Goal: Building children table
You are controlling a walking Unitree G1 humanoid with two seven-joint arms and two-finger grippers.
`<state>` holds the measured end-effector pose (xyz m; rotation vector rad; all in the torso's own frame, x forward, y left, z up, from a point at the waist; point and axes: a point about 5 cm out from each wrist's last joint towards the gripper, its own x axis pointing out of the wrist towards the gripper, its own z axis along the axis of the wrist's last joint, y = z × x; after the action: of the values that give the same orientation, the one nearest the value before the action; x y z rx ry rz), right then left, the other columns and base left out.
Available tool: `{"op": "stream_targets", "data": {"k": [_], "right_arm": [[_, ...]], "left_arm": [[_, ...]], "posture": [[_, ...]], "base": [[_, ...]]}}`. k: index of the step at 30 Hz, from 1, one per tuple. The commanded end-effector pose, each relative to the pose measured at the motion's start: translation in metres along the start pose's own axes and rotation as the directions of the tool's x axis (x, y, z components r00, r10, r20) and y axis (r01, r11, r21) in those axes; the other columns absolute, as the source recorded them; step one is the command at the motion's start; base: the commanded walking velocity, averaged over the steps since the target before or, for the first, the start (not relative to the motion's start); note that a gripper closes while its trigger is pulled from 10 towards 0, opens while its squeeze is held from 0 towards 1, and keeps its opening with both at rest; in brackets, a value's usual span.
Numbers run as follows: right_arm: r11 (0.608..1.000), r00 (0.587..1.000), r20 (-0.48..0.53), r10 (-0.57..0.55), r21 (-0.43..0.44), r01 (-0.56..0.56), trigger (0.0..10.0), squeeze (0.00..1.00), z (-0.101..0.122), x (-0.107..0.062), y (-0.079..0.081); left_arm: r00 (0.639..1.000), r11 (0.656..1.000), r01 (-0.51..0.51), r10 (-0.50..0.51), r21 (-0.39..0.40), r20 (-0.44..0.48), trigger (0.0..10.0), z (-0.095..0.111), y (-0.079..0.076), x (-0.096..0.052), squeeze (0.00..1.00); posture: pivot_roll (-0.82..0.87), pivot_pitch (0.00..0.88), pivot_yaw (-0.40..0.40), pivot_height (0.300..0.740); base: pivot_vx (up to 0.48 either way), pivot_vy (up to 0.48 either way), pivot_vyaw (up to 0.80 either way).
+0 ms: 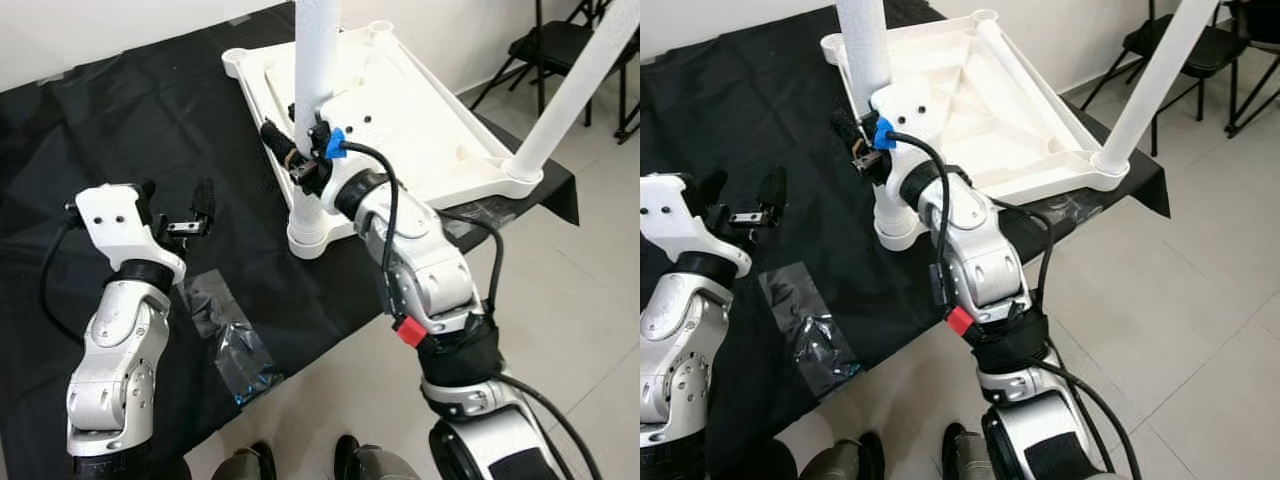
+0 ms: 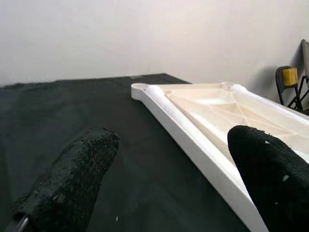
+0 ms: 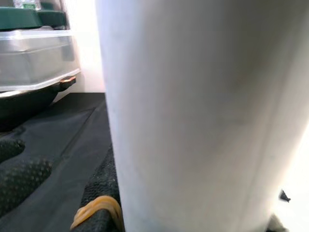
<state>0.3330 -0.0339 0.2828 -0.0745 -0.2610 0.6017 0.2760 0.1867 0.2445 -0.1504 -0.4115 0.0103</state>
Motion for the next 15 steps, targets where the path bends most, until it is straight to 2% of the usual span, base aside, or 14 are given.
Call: {"op": "stream_targets", "data": {"k": [1, 9, 15], "right_arm": [[0.996, 0.957, -0.289, -0.035, 0.071, 0.058, 10.0, 0.0, -0.062, -0.011, -0.002], [0.986, 0.95, -0.287, -0.123, 0.072, 0.149, 10.0, 0.0, -0.06, -0.013, -0.01], [0.968, 0.922, -0.333, -0.196, 0.086, 0.236, 10.0, 0.0, -0.063, -0.014, -0.013]], "left_arm": [[1.0, 1.0, -0.005, 0.005, 0.004, -0.004, 10.0, -0.002, 0.004, 0.0, 0.0], [1.0, 1.0, 0.017, -0.017, 0.0, 0.01, 10.0, -0.001, 0.002, 0.006, 0.0], [0.999, 0.999, 0.042, -0.042, -0.003, 0.03, 10.0, 0.004, -0.001, 0.011, 0.0]], "posture": [[0.0, 0.219, -0.01, 0.74], [0.0, 0.195, -0.002, 0.74], [0.0, 0.189, 0.001, 0.74]], "base": [[0.0, 0.0, 0.0], [0.0, 0.0, 0.0], [0.0, 0.0, 0.0]]}}
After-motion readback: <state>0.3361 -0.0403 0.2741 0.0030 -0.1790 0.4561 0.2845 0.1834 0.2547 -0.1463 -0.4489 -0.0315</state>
